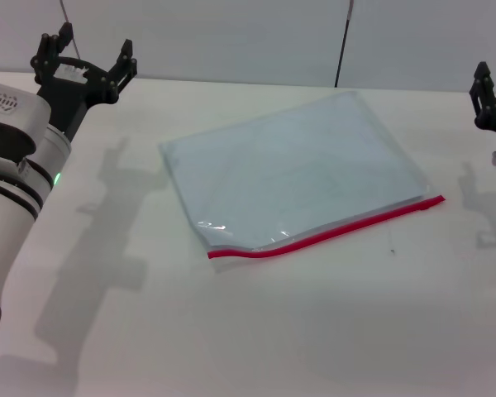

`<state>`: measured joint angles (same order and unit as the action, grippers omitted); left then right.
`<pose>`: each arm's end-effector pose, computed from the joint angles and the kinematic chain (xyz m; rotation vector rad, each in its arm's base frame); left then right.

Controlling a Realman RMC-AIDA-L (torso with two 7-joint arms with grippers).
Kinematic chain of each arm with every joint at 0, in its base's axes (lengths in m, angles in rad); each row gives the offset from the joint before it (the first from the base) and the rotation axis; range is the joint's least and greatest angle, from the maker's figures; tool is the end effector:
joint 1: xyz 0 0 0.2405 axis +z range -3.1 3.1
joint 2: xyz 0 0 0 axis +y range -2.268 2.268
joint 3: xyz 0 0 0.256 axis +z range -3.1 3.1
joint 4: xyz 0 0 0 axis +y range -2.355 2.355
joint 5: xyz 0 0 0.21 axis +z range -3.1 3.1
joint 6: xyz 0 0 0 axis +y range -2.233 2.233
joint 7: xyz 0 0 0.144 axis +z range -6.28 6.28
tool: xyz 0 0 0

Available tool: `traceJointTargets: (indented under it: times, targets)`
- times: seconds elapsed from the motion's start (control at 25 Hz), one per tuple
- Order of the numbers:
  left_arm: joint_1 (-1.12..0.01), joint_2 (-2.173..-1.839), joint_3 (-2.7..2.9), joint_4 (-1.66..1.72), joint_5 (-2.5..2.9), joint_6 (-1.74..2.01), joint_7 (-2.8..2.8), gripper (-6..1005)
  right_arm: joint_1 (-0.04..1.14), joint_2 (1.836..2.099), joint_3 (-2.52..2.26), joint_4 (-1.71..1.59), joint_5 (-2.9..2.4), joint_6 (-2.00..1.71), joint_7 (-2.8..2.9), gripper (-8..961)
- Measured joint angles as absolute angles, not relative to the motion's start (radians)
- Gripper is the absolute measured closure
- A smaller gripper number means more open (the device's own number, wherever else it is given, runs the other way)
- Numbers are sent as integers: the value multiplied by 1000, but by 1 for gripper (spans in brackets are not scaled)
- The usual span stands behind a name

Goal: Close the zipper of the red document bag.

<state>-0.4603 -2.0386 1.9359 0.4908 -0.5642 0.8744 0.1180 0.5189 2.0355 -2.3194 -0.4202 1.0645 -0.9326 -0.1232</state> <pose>-0.2700 0.3918 0.0022 -1.6237 -0.3494 -0.6192 0.2773 0.3827 -0.0233 -1.6054 0.5244 0.6523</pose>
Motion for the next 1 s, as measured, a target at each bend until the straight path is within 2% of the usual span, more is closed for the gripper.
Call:
traceJointTargets:
  times: [1.0]
  targets:
    - [-464, -2038, 1936, 491, -565, 874, 118, 109, 527, 2036, -2321, -422, 1065, -933, -121, 464]
